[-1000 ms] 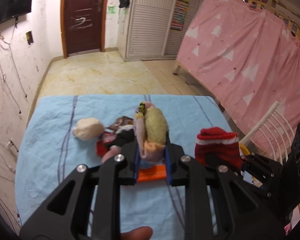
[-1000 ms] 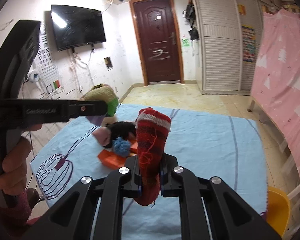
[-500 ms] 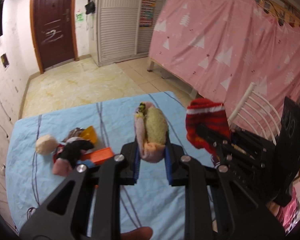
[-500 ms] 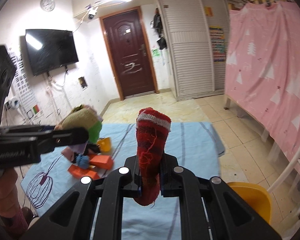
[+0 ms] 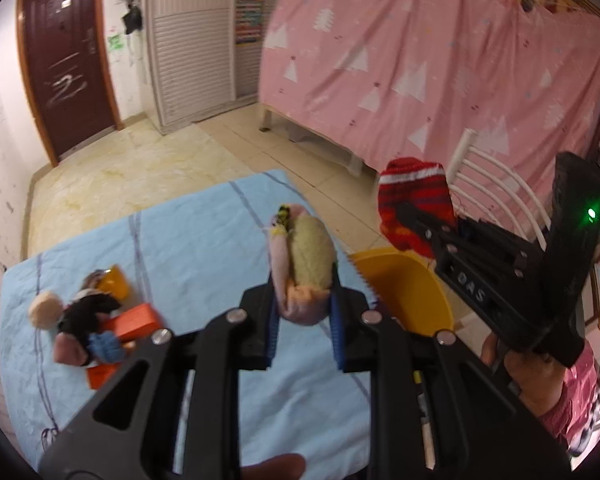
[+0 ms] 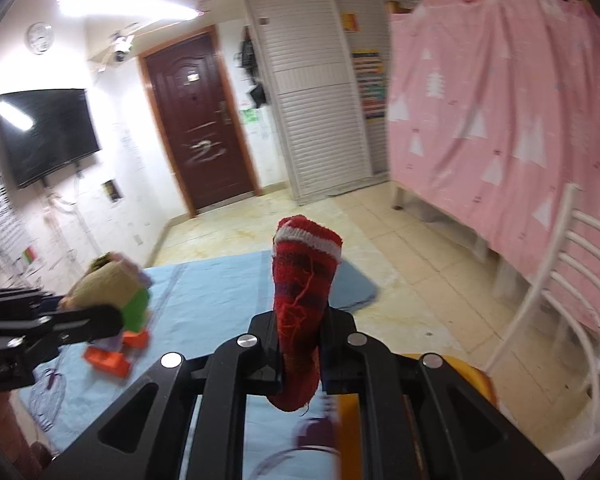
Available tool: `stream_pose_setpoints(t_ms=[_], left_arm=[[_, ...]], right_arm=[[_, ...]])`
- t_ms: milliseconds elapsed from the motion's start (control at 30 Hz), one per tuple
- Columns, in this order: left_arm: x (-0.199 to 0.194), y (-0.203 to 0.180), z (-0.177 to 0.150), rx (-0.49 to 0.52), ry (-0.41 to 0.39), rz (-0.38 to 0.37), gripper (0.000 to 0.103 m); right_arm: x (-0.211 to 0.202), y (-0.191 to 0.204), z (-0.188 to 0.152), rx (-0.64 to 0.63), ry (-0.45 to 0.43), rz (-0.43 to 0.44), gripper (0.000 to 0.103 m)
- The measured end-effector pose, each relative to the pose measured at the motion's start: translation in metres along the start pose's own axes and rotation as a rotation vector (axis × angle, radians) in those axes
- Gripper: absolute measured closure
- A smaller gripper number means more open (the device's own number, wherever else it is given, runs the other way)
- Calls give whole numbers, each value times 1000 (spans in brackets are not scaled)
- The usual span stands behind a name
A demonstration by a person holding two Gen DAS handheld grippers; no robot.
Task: Collect trash
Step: 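Carry the sock and doll to the yellow bin and open both tools over it, then move both tools back over the remaining items on the bed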
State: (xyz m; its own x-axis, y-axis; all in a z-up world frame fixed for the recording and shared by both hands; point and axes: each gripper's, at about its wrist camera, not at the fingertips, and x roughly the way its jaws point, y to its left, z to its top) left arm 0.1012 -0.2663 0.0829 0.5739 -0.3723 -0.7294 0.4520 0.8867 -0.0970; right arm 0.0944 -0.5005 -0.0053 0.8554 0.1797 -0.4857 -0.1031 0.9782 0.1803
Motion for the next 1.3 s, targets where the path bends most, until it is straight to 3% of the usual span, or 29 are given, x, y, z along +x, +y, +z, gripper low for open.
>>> stream_pose_setpoints(t_ms=[200,533,633,767,833,933,1000,1300], left_arm=[[12,-34,12,38,19,-69,84],[42,-72,19,59,65,-130,84],[50,-75,15,63,79,-136,84],[60,-79,12,56,108,-155,84],[64,-81,11,57,120,-173,84],[73,-89,8,69,145,-195,68],[77,-94,7,71,155,-199,47],[75,-88,3,57,151,-185,47]], right_arm=[[1,-36,-7,18,36,-136,97],[0,-70,-21,90,60,-206,92],[-6,-81,-20,121,42,-204,82],[-11,-90,-20,141,16,-202,44],[-16,-91,-19,153,-2,-201,38],[-21,-95,-15,173,-28,-187,36],[-25,-98,-14,188,-46,-190,36],[-31,-103,-11,225,-78,-182,35]])
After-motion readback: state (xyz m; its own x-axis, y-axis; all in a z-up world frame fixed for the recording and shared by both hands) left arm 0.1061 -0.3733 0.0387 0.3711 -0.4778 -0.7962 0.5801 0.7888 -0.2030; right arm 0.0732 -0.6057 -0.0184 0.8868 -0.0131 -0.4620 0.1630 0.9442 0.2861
